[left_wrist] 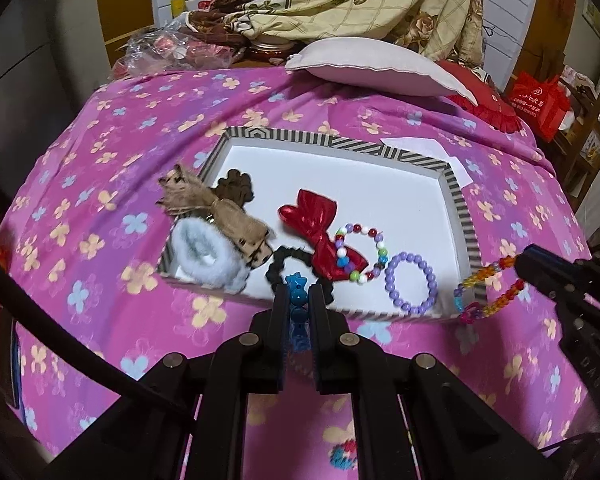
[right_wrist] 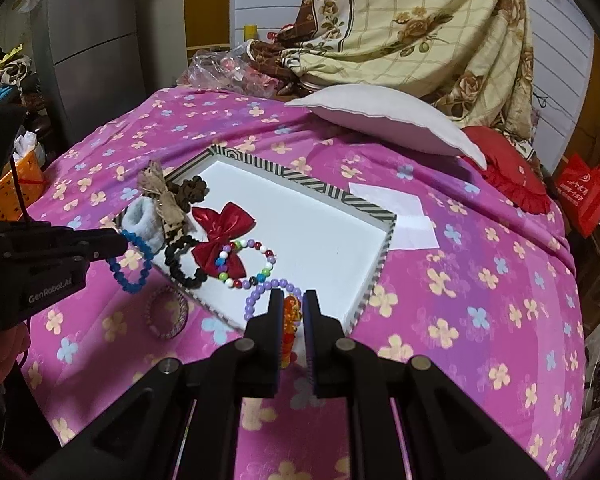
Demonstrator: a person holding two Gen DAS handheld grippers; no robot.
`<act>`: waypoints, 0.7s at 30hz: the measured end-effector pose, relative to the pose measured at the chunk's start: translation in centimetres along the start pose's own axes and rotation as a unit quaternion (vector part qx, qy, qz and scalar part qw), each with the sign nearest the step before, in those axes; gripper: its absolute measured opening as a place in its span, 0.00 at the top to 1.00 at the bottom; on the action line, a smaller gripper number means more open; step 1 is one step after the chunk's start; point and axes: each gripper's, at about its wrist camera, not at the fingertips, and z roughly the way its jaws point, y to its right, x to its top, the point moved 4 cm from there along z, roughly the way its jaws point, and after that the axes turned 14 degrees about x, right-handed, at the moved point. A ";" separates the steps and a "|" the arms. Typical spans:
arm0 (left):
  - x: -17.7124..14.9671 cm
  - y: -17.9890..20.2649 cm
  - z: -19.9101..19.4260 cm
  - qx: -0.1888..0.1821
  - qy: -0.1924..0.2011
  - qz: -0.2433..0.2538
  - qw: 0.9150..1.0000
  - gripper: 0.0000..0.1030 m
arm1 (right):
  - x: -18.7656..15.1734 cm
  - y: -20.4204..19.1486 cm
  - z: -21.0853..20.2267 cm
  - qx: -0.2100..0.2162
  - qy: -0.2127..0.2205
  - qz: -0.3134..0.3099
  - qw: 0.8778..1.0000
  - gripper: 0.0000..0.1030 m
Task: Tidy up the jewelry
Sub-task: 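Carry both held bracelets over the white tray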
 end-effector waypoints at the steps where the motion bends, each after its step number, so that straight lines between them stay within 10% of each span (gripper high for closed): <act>1: 0.3 0.2 0.2 -0.001 -0.001 0.001 1.000 0.79 | 0.2 0.2 0.4 0.000 -0.002 0.000 1.000 0.91; 21: 9.0 5.3 7.9 -0.041 -0.038 -0.013 0.998 0.79 | 4.6 7.2 9.2 0.005 -0.021 0.042 0.999 0.91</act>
